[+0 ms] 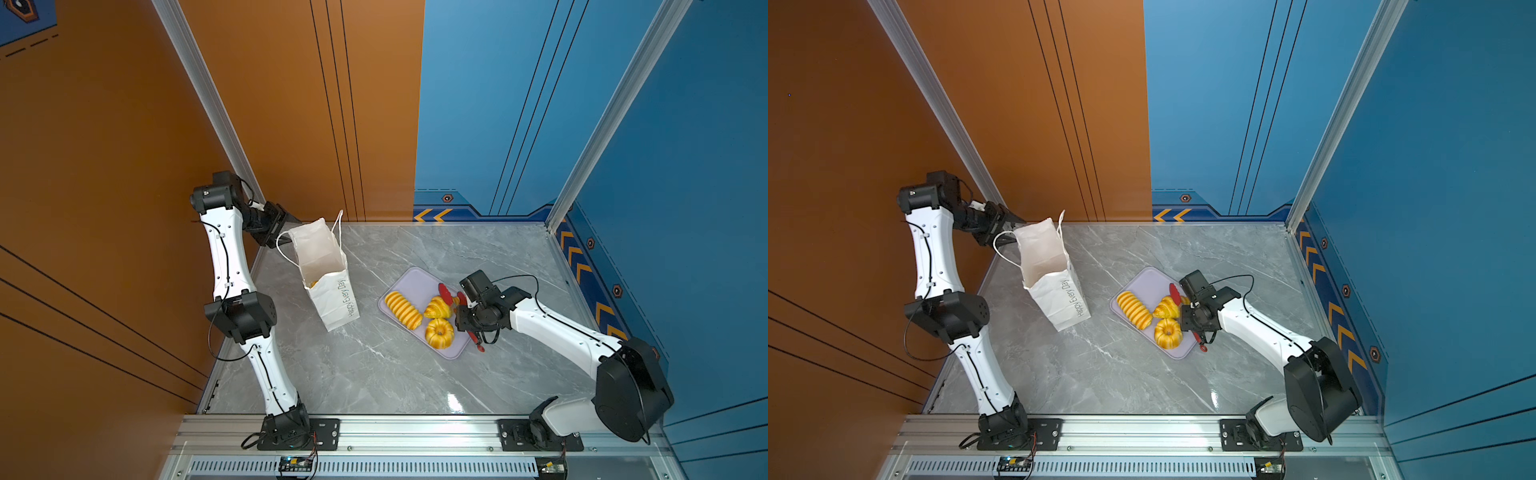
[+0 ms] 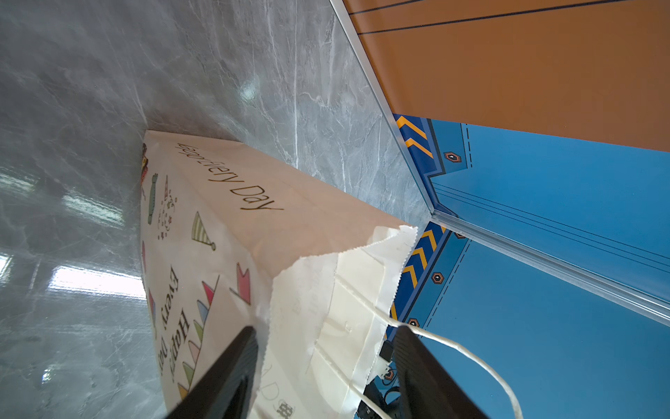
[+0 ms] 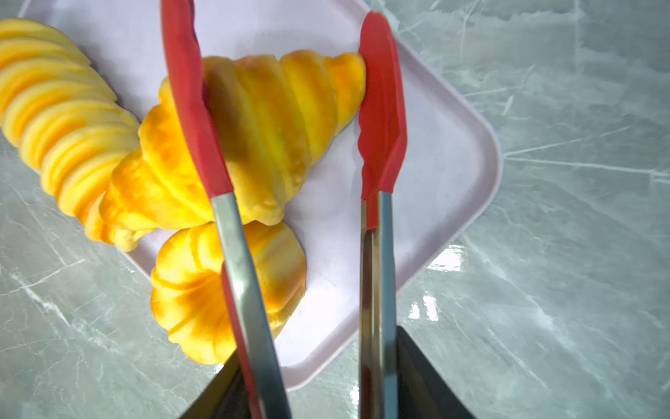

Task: Pack bread into a paper bag
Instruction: Pick up the clamp from the plate.

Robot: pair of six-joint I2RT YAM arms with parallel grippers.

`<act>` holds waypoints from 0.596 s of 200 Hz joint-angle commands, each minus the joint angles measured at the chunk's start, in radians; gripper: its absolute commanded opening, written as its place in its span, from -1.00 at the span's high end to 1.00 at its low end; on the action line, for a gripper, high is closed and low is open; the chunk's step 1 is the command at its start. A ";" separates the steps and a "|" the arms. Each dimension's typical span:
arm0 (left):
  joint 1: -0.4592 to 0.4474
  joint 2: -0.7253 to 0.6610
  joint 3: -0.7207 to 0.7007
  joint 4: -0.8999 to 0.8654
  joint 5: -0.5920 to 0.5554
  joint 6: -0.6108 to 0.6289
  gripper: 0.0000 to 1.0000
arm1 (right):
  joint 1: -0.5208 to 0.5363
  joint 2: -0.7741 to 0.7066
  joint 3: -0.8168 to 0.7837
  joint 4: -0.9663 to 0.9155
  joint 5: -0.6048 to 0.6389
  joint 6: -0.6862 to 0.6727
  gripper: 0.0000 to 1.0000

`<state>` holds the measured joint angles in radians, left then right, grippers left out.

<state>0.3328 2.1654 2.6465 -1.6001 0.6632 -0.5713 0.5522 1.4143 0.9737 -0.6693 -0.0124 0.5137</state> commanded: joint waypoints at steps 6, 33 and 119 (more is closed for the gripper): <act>-0.006 0.001 0.015 -0.186 0.016 0.022 -0.27 | 0.010 -0.037 -0.003 -0.039 0.011 0.005 -0.01; -0.008 0.001 0.016 -0.185 0.015 0.022 -0.26 | 0.028 -0.065 0.005 -0.053 0.024 0.020 -0.07; -0.015 0.008 0.023 -0.184 0.021 0.021 -0.26 | 0.027 0.095 0.155 -0.074 0.090 0.031 -0.11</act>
<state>0.3210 2.1654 2.6465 -1.6001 0.6632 -0.5713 0.5762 1.4662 1.0534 -0.7250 0.0132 0.5255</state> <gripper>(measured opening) 0.631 0.566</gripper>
